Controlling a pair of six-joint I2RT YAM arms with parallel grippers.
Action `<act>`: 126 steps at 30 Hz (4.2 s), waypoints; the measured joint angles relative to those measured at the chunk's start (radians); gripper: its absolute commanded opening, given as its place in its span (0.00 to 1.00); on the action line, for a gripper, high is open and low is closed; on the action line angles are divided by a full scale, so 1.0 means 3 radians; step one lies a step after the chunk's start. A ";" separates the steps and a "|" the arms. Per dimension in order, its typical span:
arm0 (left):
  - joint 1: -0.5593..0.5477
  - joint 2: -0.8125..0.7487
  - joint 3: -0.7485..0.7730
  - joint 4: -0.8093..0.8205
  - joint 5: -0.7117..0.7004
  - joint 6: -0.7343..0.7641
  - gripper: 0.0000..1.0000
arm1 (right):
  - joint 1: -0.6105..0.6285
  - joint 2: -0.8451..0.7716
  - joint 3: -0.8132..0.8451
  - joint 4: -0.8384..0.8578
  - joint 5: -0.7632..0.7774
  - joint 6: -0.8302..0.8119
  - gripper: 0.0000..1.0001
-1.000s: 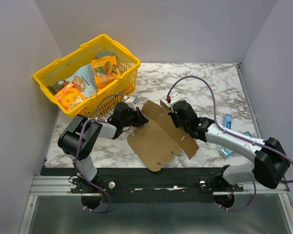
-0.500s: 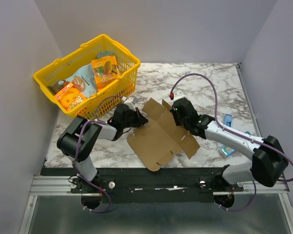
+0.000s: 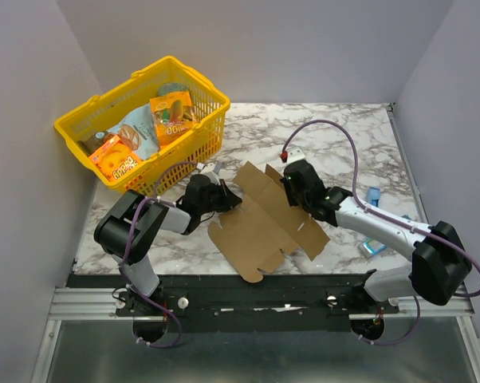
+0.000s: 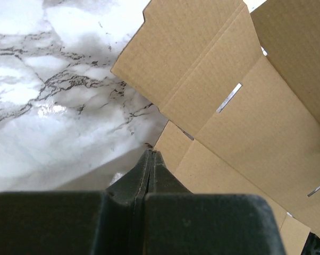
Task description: Fold the paper box
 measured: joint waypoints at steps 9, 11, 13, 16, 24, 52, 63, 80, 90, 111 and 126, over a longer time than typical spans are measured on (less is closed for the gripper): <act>-0.0046 -0.0001 -0.0113 0.0121 -0.0046 -0.0114 0.00 | -0.0003 0.0034 0.0005 -0.0047 0.0001 0.0041 0.01; -0.0067 -0.0009 -0.0113 0.0121 -0.0065 -0.0109 0.00 | -0.0004 0.0038 0.0008 -0.0051 -0.0003 0.0033 0.01; -0.0102 -0.0025 -0.0113 0.0116 -0.0092 -0.0094 0.00 | -0.0011 0.0037 0.0008 -0.0046 -0.0033 -0.0014 0.01; -0.0164 -0.0081 -0.0097 0.0036 -0.0170 -0.0025 0.00 | -0.0027 0.0023 0.0004 -0.0034 -0.0092 -0.0100 0.01; -0.0261 -0.0108 0.0066 -0.0183 -0.0324 0.0052 0.00 | 0.0018 -0.0399 -0.0315 0.0299 -0.0300 -0.0398 0.01; -0.0449 -0.0039 0.0214 -0.0144 -0.0348 0.0306 0.02 | 0.0403 -0.0505 -0.0824 0.1129 -0.0394 -0.0917 0.01; -0.0450 -0.0037 0.0214 -0.0136 -0.0347 0.0317 0.45 | 0.0702 -0.0304 -0.0800 0.1312 -0.0041 -0.1218 0.01; -0.0223 -0.1091 0.0206 -0.0861 -0.0352 0.0500 0.78 | 0.0715 -0.0221 -0.0779 0.1330 0.0107 -0.1264 0.01; -0.0137 -0.1152 0.0646 -0.1008 -0.0258 0.0378 0.81 | 0.0721 -0.0230 -0.0779 0.1343 0.0107 -0.1343 0.01; -0.0148 -0.0450 0.1094 -0.1083 0.0256 0.0427 0.68 | 0.0729 -0.0164 -0.0778 0.1359 0.0189 -0.1377 0.01; -0.0167 -0.0626 0.0708 -0.0902 0.0184 0.0188 0.66 | 0.0743 -0.0093 -0.0777 0.1325 0.0343 -0.1376 0.01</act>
